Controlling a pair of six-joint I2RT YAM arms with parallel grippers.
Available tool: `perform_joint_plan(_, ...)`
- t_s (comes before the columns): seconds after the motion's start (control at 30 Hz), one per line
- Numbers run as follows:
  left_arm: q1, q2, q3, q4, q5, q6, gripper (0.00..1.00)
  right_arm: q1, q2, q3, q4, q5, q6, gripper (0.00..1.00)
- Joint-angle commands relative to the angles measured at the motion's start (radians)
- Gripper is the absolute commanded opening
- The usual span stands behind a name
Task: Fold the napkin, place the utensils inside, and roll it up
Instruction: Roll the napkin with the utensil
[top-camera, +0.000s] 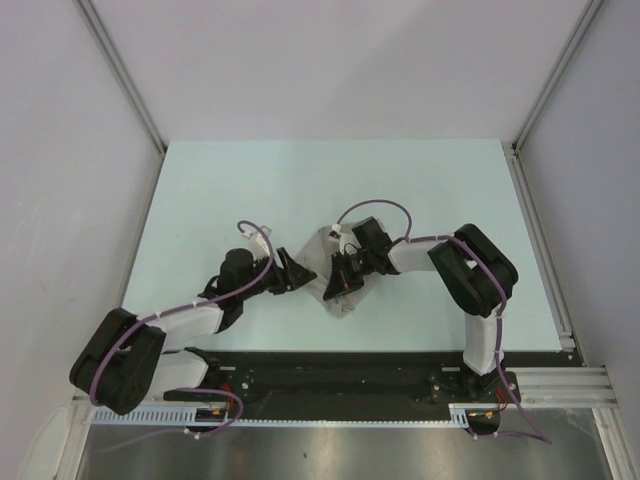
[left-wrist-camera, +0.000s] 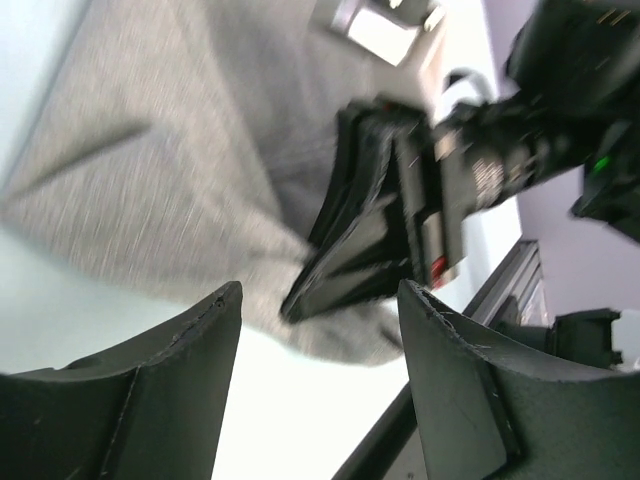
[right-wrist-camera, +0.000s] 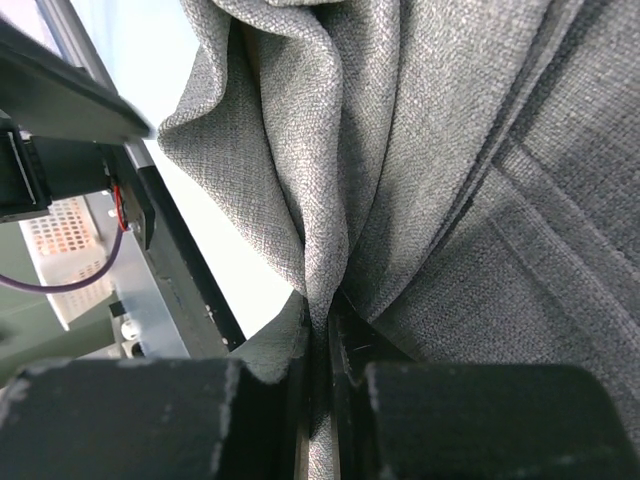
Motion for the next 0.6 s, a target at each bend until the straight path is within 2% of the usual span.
perform_joint_plan(0.0,-0.017,-0.015,-0.030,-0.068,0.014,0.019,0.68,-0.011,0.053,0.007,0.003,0.065,-0.009,0.01)
perform_joint_plan(0.57,-0.048,0.234,0.077,0.169,0.070,-0.034,0.68,-0.011,0.060,0.003,-0.003,0.080,-0.006,0.00)
